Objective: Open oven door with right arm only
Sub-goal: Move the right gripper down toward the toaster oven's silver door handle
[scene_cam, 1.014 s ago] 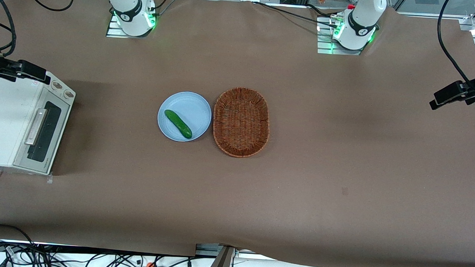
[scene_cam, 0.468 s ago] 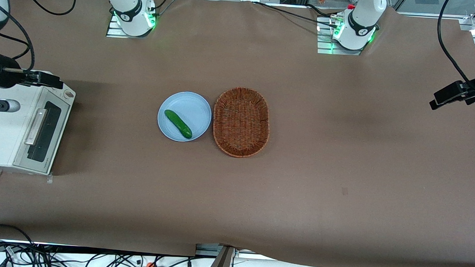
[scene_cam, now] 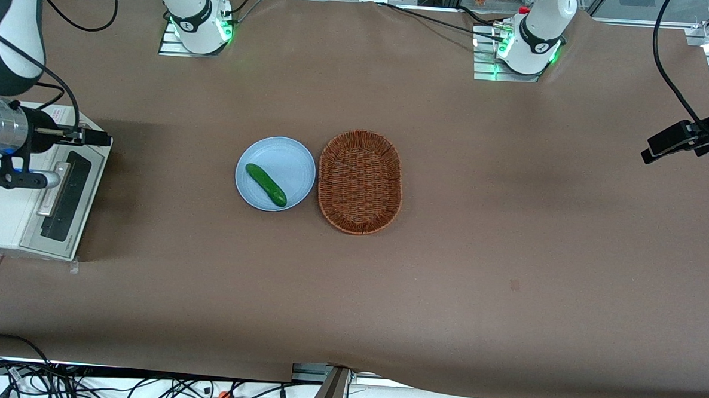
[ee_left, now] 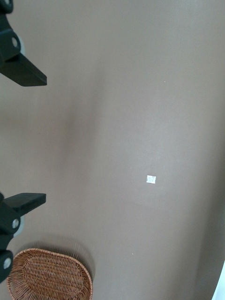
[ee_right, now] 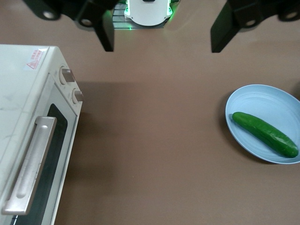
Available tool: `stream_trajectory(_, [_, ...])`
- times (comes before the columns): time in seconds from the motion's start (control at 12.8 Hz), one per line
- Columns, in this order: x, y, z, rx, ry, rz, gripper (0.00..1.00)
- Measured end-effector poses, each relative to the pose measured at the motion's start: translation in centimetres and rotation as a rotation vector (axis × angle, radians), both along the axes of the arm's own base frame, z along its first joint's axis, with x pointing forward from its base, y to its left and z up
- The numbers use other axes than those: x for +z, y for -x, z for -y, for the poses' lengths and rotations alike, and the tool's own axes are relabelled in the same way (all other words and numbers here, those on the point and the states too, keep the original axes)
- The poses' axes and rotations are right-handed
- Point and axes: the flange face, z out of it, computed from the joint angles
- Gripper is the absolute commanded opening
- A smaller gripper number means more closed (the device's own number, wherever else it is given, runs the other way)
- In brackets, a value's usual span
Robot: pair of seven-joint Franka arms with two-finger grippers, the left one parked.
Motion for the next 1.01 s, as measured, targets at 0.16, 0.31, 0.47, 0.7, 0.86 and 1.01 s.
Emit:
stream_trajectory(0.16, [-2.1,-0.8,-0.2,0.042,0.022,-0.001,0.19])
stream_trajectory(0.31, [-4.5,-1.3,-1.1,0.122,0.039,-0.004,0.09])
stream_trajectory(0.47, [-7.1,-1.7,-1.6,0.195,0.057,-0.001,0.0])
stream_trajectory(0.7, [-10.8,-2.1,-0.8,0.328,0.097,0.007,0.0])
stream_trajectory(0.86, [-12.5,-2.2,-0.1,0.406,0.144,-0.015,0.0])
stream_trajectory(1.01, [-13.2,-2.5,0.9,0.497,0.215,-0.051,0.0])
